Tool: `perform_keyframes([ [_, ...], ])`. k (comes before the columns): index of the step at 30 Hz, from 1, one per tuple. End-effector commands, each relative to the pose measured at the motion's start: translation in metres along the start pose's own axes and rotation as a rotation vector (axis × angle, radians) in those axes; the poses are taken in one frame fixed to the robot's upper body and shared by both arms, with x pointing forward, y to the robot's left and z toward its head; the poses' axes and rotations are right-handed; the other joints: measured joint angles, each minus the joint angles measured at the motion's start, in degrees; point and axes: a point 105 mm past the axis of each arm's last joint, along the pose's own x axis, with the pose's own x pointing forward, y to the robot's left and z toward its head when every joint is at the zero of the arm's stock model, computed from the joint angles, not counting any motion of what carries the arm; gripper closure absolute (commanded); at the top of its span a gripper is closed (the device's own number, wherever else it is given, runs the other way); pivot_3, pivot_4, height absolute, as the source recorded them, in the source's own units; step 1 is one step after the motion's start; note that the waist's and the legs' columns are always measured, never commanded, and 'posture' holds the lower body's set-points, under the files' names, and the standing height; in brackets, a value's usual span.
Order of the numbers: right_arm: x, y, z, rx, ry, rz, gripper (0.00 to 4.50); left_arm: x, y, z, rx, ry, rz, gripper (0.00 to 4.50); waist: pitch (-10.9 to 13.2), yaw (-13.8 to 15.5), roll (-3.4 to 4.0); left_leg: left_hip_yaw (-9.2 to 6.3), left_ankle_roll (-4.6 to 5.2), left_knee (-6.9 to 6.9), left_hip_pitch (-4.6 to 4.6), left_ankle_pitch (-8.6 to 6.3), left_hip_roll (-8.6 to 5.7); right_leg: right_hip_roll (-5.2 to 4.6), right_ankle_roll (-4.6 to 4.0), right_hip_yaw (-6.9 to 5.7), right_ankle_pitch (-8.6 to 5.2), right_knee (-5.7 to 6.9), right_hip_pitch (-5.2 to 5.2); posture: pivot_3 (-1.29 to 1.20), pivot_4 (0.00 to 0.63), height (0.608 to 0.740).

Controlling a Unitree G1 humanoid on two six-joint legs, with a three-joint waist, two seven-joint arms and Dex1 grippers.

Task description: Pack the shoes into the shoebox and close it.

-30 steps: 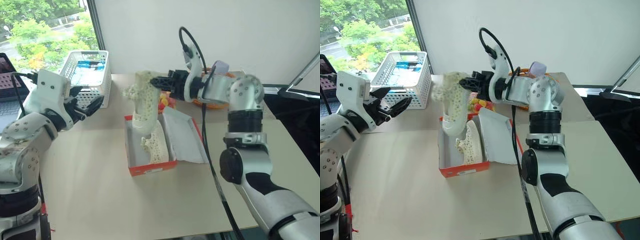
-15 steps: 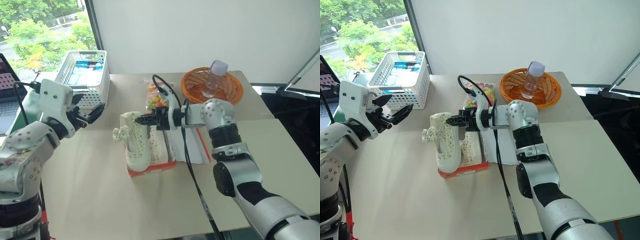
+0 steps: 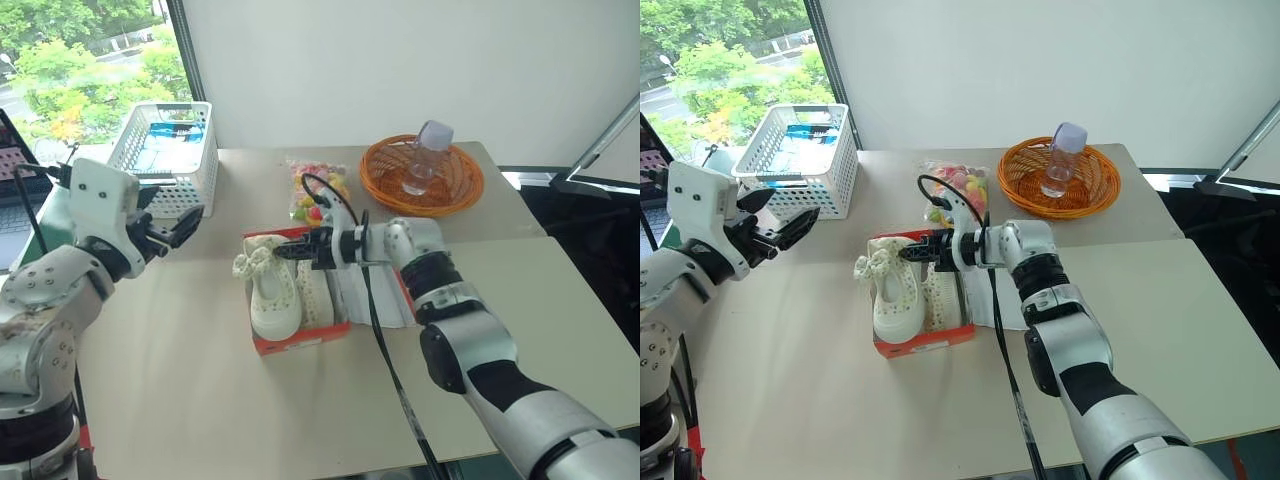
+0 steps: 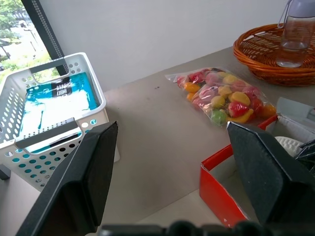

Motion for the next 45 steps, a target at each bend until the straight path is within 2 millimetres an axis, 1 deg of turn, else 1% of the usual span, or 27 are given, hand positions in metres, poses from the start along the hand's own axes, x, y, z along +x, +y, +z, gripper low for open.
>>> perform_keyframes([
  [1,0.010,-0.013,-0.009,-0.045,0.017,-0.052,3.91,-0.003,-0.002,0.014,0.028,-0.050,0.008,0.74,0.0,0.0,0.00,0.00,0.00,0.00,0.01,0.00,0.00,0.00,0.00,0.00,0.00,0.00,0.00,0.00,0.150,0.740],
  [2,0.013,-0.019,-0.015,-0.063,0.028,-0.083,3.91,-0.003,-0.002,0.014,0.027,-0.052,0.009,0.74,0.0,0.1,0.00,0.00,0.00,0.00,0.01,0.00,0.00,0.00,0.00,-0.01,0.00,0.00,0.02,0.00,0.150,0.740],
  [6,0.018,-0.036,-0.031,-0.126,0.057,-0.162,3.91,-0.002,-0.005,0.015,0.023,-0.057,0.010,0.74,0.0,0.1,-0.01,0.00,-0.01,0.00,0.02,0.00,0.00,-0.01,0.00,0.00,0.00,0.00,0.03,0.00,0.150,0.740],
  [10,0.021,-0.046,-0.039,-0.190,0.071,-0.221,3.91,-0.003,-0.007,0.015,0.018,-0.061,0.011,0.74,0.0,0.1,-0.02,0.00,-0.01,0.00,0.22,0.00,0.00,-0.01,0.00,-0.01,0.00,0.02,0.22,0.00,0.150,0.740],
  [11,0.020,-0.050,-0.040,-0.218,0.075,-0.248,3.91,-0.004,-0.008,0.015,0.018,-0.061,0.011,0.74,0.0,0.1,-0.02,0.00,-0.02,0.00,0.36,0.00,0.00,-0.01,0.00,-0.01,0.00,0.01,0.39,0.00,0.150,0.740],
  [13,0.019,-0.057,-0.041,-0.270,0.076,-0.299,3.91,-0.005,-0.008,0.015,0.019,-0.061,0.013,0.74,-0.1,0.1,-0.01,-0.01,-0.03,-0.04,0.93,-0.03,0.00,-0.03,0.00,-0.05,-0.02,-0.08,0.97,0.00,0.150,0.740],
  [14,0.016,-0.063,-0.038,-0.340,0.078,-0.350,3.91,-0.005,-0.007,0.015,0.018,-0.061,0.018,0.74,-0.1,0.1,-0.01,0.00,-0.03,-0.07,1.13,-0.03,0.00,-0.04,-0.02,-0.05,-0.06,-0.11,1.14,0.00,0.150,0.740],
  [16,0.012,-0.071,-0.032,-0.449,0.071,-0.423,3.91,-0.005,-0.006,0.015,0.019,-0.062,0.025,0.74,-0.1,0.3,0.01,-0.03,-0.06,-0.07,1.19,-0.04,0.00,-0.06,-0.03,-0.10,-0.08,-0.14,1.23,0.00,0.150,0.740],
  [18,0.013,-0.070,-0.028,-0.503,0.063,-0.432,3.91,-0.004,-0.006,0.016,0.018,-0.063,0.025,0.74,-0.1,0.5,0.02,-0.03,-0.14,-0.07,1.24,-0.08,-0.01,-0.09,-0.04,-0.13,-0.08,-0.17,1.30,0.00,0.150,0.740],
  [19,0.013,-0.069,-0.028,-0.516,0.062,-0.432,3.91,-0.004,-0.007,0.016,0.018,-0.064,0.025,0.74,-0.1,0.5,0.02,-0.03,-0.41,-0.07,1.27,-0.23,-0.03,-0.11,-0.11,-0.13,-0.12,-0.19,1.35,0.00,0.150,0.740],
  [21,0.016,-0.067,-0.029,-0.564,0.082,-0.423,3.91,-0.003,-0.008,0.016,0.017,-0.067,0.022,0.74,-0.1,0.6,0.02,-0.03,-0.47,-0.07,1.37,-0.26,-0.06,-0.15,-0.18,-0.14,-0.15,-0.24,1.48,0.00,0.150,0.740],
  [24,0.019,-0.065,-0.035,-0.621,0.129,-0.406,3.91,-0.002,-0.009,0.017,0.017,-0.070,0.020,0.74,-0.1,0.6,0.03,-0.04,-0.48,-0.07,1.65,-0.27,-0.07,-0.16,-0.11,-0.13,-0.32,-0.29,1.76,0.00,0.150,0.740],
  [26,0.021,-0.064,-0.041,-0.644,0.168,-0.384,3.91,-0.001,-0.009,0.017,0.016,-0.071,0.019,0.74,-0.1,0.6,0.03,-0.04,-0.48,-0.07,1.67,-0.27,-0.06,-0.15,-0.12,-0.13,-0.33,-0.29,1.79,0.00,0.150,0.740],
  [27,0.022,-0.062,-0.047,-0.650,0.201,-0.355,3.91,-0.001,-0.010,0.017,0.016,-0.071,0.019,0.74,-0.1,0.5,0.03,-0.04,-0.48,-0.07,1.67,-0.27,-0.06,-0.15,-0.12,-0.13,-0.32,-0.29,1.78,0.00,0.150,0.740],
  [29,0.023,-0.060,-0.058,-0.650,0.257,-0.303,2.94,0.000,-0.010,0.016,0.016,-0.071,0.019,0.64,-0.1,0.4,0.02,-0.04,-0.48,-0.07,1.67,-0.27,-0.06,-0.15,-0.09,-0.13,-0.30,-0.29,1.79,0.00,0.150,0.740],
  [30,0.022,-0.060,-0.065,-0.646,0.291,-0.276,2.73,0.000,-0.011,0.016,0.017,-0.071,0.016,0.64,-0.1,0.4,0.01,-0.04,-0.47,-0.07,1.67,-0.28,-0.06,-0.15,-0.03,-0.13,-0.23,-0.29,1.79,0.00,0.150,0.740],
  [32,0.018,-0.061,-0.068,-0.666,0.318,-0.264,2.01,0.001,-0.012,0.015,0.032,-0.062,0.006,0.64,-0.1,0.4,0.01,-0.04,-0.44,-0.09,1.67,-0.31,-0.06,-0.15,0.02,-0.13,-0.24,-0.29,1.79,0.00,0.150,0.740],
  [35,0.013,-0.062,-0.061,-0.685,0.303,-0.282,1.07,0.002,-0.012,0.015,0.035,-0.060,0.005,0.64,-0.1,0.4,0.00,-0.04,-0.45,-0.13,1.65,-0.49,-0.06,-0.15,0.05,-0.12,-0.36,-0.28,1.77,0.00,0.150,0.740],
  [36,0.011,-0.062,-0.060,-0.691,0.301,-0.288,0.68,0.002,-0.011,0.015,0.035,-0.061,0.005,0.64,-0.1,0.4,0.01,-0.04,-0.41,-0.13,1.65,-0.52,-0.06,-0.15,0.05,-0.13,-0.40,-0.28,1.76,0.00,0.150,0.740],
  [38,0.005,-0.063,-0.051,-0.744,0.291,-0.313,0.01,0.004,-0.010,0.016,0.036,-0.063,0.003,0.64,-0.1,0.6,0.01,-0.03,-0.41,-0.13,1.64,-0.53,-0.06,-0.15,0.05,-0.13,-0.41,-0.29,1.76,0.00,0.150,0.740],
  [42,-0.007,-0.059,-0.026,-0.899,0.244,-0.388,0.01,0.008,-0.012,0.017,0.042,-0.065,-0.016,0.64,-0.1,1.3,0.04,-0.03,-0.49,-0.13,1.64,-0.56,-0.12,-0.21,0.05,-0.13,-0.41,-0.29,1.76,0.00,0.150,0.740],
  [45,-0.011,-0.044,-0.012,-0.885,0.181,-0.352,0.01,0.009,-0.012,0.016,0.044,-0.062,-0.021,0.64,-0.1,1.9,0.04,-0.01,-0.51,-0.13,1.59,-0.57,-0.14,-0.23,-0.09,-0.13,-0.49,-0.31,1.71,0.00,0.150,0.740],
])
